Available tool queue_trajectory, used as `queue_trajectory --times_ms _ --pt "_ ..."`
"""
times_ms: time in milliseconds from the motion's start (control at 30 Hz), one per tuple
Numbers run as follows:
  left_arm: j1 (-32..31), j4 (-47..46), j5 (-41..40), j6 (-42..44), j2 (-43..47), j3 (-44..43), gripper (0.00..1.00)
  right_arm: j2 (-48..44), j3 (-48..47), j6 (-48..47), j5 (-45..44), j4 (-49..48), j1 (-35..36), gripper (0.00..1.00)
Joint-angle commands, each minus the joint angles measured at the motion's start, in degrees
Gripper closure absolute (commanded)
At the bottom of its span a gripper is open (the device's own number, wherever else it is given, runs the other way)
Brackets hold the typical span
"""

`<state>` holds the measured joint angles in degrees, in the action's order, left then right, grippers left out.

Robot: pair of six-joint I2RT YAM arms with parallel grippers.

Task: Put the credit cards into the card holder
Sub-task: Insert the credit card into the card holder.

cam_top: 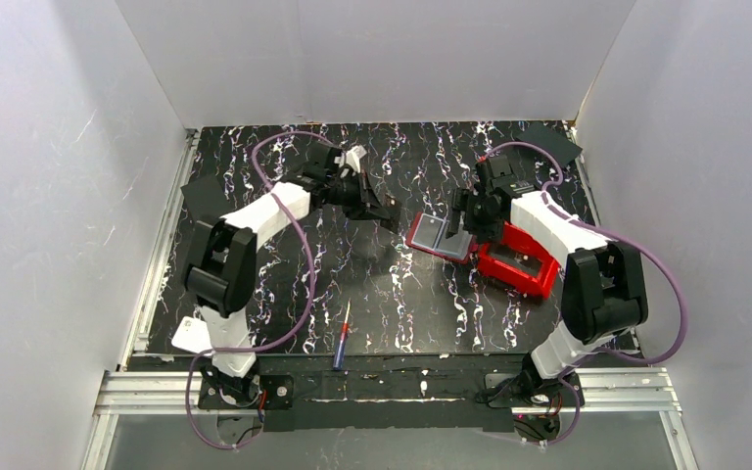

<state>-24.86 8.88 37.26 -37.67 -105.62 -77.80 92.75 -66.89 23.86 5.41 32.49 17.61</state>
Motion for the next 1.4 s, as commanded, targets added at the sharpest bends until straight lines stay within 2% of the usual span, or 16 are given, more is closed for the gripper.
queue_trajectory --times_ms 0,100,267,333,433,567,633,767,900,1367 --pt "-2.47 2.29 0.98 3.03 -4.07 -6.26 1.00 -3.37 0.86 -2.43 -14.75 6.77 -0.40 0.17" --pt "-3.64 2.98 1.09 4.13 -8.03 -9.44 1.00 -4.84 1.51 -2.54 -15.44 7.49 -0.40 0.17" --pt "-4.15 3.93 1.58 6.46 -12.99 -12.91 1.00 -3.93 1.75 -2.93 -0.41 -2.56 0.92 0.21" --pt "-4.47 4.85 1.52 8.04 -14.48 -14.67 1.00 -0.85 0.51 -2.33 5.99 -6.03 0.94 0.32" --pt "-4.65 6.68 0.18 9.99 -16.04 -16.80 1.00 3.87 -1.77 -2.20 7.20 -6.93 0.85 0.57" --pt "-4.75 9.17 -1.96 13.35 -17.13 -18.56 1.00 6.62 -2.08 -2.65 8.69 -10.03 0.76 0.73" --pt "-4.67 10.96 -2.46 14.55 -18.04 -20.10 1.00 8.72 -2.67 -3.20 7.26 -8.45 0.52 0.80" --pt "-5.04 11.76 -2.19 15.76 -19.46 -21.28 1.00 8.75 -1.84 -4.69 2.35 -7.05 0.41 0.82" --pt "-5.55 11.98 -1.95 16.06 -21.11 -22.45 1.00 8.81 -1.20 -5.49 1.01 -6.72 0.41 0.81" --pt "-6.51 13.35 -4.77 16.10 -22.91 -23.10 1.00 9.48 0.58 -5.79 1.57 -7.96 0.32 0.81"
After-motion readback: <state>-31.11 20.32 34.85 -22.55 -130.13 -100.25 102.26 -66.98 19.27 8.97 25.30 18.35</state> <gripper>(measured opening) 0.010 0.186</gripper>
